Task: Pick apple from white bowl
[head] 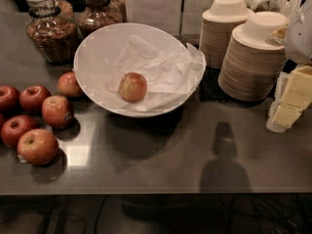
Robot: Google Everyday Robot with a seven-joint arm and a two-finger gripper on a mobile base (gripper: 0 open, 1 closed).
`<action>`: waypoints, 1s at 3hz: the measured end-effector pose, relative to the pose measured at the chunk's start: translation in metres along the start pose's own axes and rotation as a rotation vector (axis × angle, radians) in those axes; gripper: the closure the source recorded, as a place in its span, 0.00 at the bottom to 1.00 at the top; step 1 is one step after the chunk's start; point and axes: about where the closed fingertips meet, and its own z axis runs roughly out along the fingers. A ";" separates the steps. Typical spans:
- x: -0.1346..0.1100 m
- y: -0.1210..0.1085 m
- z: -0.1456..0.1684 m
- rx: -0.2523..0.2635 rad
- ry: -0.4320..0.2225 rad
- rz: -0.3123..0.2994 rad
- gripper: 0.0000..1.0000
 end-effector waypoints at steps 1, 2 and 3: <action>0.000 0.000 0.000 0.000 0.000 0.000 0.00; -0.009 -0.001 0.002 0.004 -0.019 -0.017 0.00; -0.041 -0.007 0.022 -0.004 -0.042 -0.095 0.00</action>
Offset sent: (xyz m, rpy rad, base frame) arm 0.0074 0.0179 -0.0044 0.0284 -0.0013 0.0434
